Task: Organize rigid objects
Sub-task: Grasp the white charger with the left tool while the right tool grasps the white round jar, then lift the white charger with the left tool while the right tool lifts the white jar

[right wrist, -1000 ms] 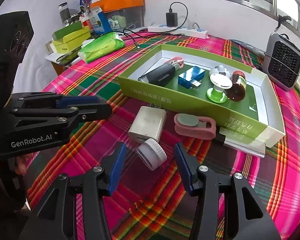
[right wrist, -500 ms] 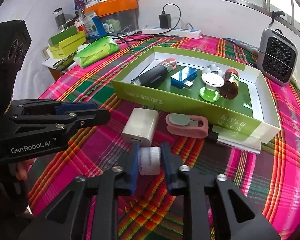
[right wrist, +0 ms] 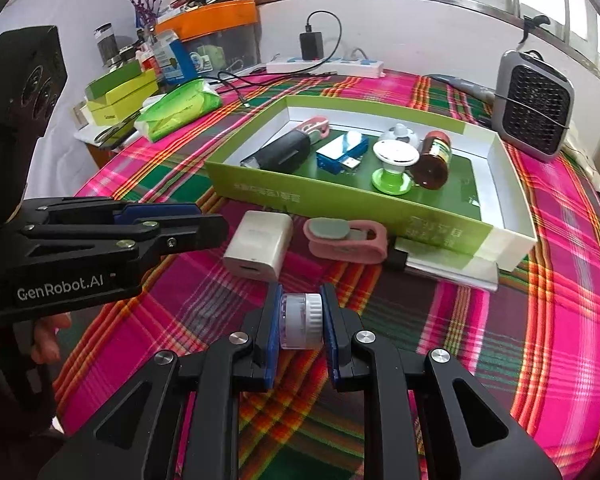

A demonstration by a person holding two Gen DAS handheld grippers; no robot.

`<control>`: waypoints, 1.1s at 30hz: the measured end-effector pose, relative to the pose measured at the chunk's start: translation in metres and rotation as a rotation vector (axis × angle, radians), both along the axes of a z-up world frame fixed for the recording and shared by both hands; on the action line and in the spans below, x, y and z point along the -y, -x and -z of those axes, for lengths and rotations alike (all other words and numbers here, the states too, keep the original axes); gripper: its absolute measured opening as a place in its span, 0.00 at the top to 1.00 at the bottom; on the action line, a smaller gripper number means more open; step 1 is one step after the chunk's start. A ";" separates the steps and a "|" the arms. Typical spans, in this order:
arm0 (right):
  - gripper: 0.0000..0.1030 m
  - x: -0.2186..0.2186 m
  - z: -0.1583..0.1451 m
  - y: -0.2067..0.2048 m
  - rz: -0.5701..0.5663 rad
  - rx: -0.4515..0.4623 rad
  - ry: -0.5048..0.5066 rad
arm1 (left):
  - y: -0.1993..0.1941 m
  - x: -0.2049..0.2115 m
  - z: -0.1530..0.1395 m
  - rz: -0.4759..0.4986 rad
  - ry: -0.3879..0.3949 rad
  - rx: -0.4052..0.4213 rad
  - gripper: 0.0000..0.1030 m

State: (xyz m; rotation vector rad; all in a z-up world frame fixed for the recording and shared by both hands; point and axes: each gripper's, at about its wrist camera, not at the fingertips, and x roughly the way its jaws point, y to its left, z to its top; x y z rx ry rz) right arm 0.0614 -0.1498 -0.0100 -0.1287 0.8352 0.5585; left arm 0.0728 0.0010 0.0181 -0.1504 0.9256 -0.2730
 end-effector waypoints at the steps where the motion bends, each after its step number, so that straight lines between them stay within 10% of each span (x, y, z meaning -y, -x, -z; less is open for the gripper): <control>1: 0.81 0.001 0.000 0.000 0.006 0.001 0.002 | -0.001 0.003 0.000 0.008 0.001 0.001 0.65; 33: 0.81 0.026 -0.003 0.002 0.092 0.005 -0.023 | -0.015 0.031 0.013 -0.014 -0.198 -0.003 0.62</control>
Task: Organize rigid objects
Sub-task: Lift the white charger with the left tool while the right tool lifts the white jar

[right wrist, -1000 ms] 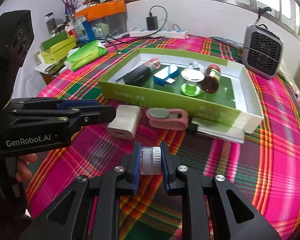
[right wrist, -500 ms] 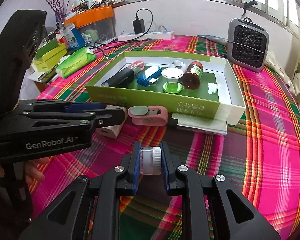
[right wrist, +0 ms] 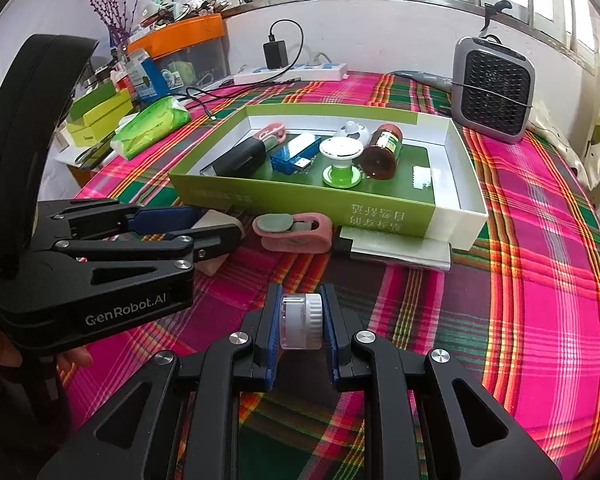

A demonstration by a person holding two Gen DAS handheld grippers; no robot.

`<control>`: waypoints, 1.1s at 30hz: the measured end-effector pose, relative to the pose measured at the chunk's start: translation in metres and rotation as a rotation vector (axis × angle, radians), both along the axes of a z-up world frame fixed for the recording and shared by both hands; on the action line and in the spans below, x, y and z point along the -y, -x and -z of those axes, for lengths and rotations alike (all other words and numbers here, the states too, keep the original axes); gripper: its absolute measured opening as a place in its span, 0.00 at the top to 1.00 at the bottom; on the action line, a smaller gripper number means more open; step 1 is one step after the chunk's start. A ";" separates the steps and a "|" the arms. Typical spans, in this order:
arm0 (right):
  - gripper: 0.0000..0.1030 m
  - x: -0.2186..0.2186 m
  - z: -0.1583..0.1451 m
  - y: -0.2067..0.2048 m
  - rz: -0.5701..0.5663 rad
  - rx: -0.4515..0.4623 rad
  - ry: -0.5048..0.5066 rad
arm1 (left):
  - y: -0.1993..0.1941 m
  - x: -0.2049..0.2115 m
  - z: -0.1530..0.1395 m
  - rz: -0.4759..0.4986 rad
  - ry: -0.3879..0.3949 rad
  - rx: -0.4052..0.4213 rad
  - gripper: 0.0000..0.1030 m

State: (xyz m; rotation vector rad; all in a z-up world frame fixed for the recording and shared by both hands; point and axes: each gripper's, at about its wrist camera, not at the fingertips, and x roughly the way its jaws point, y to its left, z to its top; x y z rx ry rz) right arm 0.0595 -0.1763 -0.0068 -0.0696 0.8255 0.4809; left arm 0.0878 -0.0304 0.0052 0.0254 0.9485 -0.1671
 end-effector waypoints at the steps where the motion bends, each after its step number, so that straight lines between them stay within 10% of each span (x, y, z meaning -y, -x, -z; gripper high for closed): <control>1: 0.81 0.000 0.000 0.000 0.000 0.000 0.001 | 0.000 0.000 0.001 -0.003 -0.004 0.000 0.62; 33: 0.81 -0.002 0.002 -0.002 -0.002 -0.009 0.006 | 0.002 -0.003 0.003 0.001 0.021 0.005 0.68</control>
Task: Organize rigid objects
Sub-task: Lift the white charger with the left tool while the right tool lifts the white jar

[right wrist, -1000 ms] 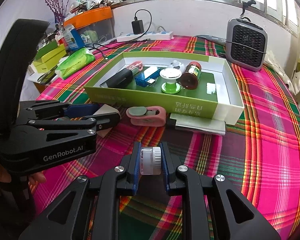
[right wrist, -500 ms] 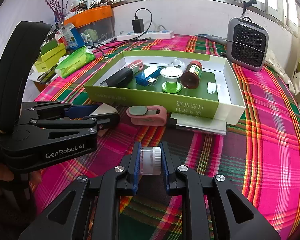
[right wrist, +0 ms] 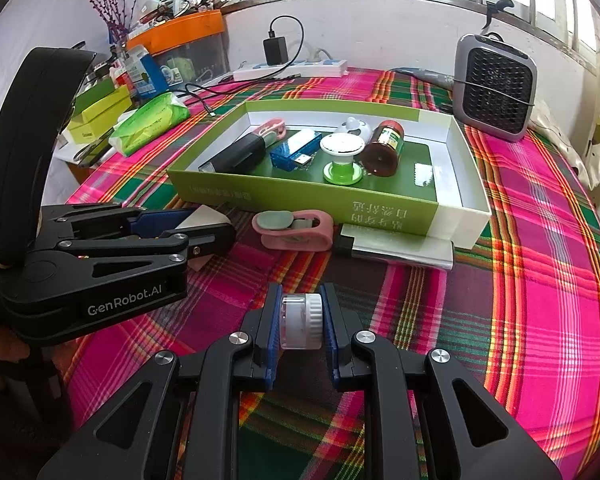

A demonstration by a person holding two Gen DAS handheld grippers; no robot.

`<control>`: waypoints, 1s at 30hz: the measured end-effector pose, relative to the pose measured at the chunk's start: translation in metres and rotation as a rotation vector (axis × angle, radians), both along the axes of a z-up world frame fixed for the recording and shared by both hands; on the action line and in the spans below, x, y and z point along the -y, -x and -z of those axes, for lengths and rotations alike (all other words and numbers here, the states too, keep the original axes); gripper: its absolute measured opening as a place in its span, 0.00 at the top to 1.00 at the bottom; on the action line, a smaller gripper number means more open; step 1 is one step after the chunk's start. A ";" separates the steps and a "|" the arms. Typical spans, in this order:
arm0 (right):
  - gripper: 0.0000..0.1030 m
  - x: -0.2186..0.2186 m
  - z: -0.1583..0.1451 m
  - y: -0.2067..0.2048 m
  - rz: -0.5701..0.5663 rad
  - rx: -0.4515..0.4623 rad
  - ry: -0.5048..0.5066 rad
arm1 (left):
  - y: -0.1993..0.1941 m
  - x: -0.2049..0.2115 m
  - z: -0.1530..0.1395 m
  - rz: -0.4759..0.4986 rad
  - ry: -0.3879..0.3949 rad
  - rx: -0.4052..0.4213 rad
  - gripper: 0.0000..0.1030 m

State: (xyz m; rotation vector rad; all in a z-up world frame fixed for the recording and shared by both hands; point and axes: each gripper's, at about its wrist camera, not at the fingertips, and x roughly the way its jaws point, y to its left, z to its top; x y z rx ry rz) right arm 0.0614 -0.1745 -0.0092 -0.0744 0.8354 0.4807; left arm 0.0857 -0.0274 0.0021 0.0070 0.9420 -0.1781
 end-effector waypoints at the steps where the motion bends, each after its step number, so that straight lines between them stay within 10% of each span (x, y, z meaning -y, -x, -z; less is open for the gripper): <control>1: 0.81 0.000 0.000 0.000 0.000 0.000 0.001 | 0.000 0.000 0.000 0.000 -0.001 0.000 0.68; 30: 0.81 0.008 -0.008 0.003 0.041 0.017 -0.005 | 0.015 -0.007 -0.010 0.004 0.018 0.030 0.68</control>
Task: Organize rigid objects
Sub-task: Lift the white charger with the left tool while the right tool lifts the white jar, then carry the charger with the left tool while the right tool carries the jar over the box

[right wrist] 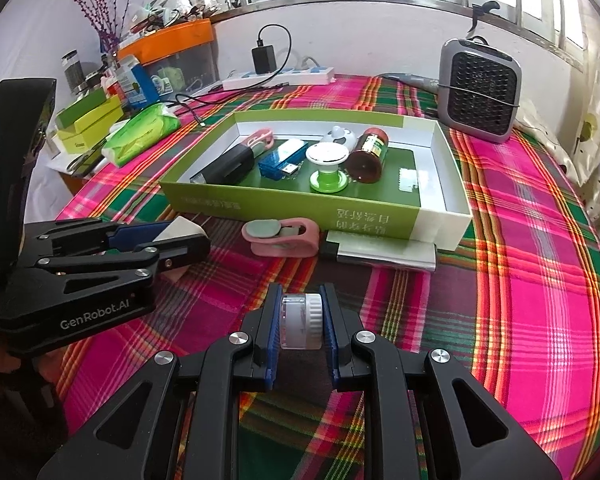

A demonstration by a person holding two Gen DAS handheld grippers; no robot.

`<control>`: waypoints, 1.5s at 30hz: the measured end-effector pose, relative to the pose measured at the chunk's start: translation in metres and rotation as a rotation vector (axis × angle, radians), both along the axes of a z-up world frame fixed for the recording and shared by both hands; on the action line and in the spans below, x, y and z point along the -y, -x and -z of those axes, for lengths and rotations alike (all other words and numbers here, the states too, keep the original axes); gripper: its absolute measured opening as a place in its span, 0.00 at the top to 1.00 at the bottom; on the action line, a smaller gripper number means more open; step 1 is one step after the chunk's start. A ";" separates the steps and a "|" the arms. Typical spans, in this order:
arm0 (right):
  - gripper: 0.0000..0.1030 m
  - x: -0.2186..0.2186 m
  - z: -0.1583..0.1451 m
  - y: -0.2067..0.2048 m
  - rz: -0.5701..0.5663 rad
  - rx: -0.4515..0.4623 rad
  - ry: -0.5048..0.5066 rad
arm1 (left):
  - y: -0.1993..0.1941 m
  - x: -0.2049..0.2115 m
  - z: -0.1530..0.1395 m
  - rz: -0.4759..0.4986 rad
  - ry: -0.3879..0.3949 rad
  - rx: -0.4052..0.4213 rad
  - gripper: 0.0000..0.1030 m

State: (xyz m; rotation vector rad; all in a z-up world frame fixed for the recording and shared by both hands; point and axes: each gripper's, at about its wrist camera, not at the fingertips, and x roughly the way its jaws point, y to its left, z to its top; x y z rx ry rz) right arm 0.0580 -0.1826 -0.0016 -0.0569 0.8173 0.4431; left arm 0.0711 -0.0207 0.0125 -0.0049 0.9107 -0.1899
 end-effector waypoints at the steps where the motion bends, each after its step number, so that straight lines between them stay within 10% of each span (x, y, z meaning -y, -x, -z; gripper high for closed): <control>1: 0.81 0.000 -0.001 0.001 0.001 0.001 0.000 | 0.001 0.000 -0.001 0.000 0.000 0.002 0.68; 45: 0.81 0.017 -0.047 -0.040 0.064 0.102 0.014 | -0.023 0.018 -0.046 0.074 0.012 0.108 0.69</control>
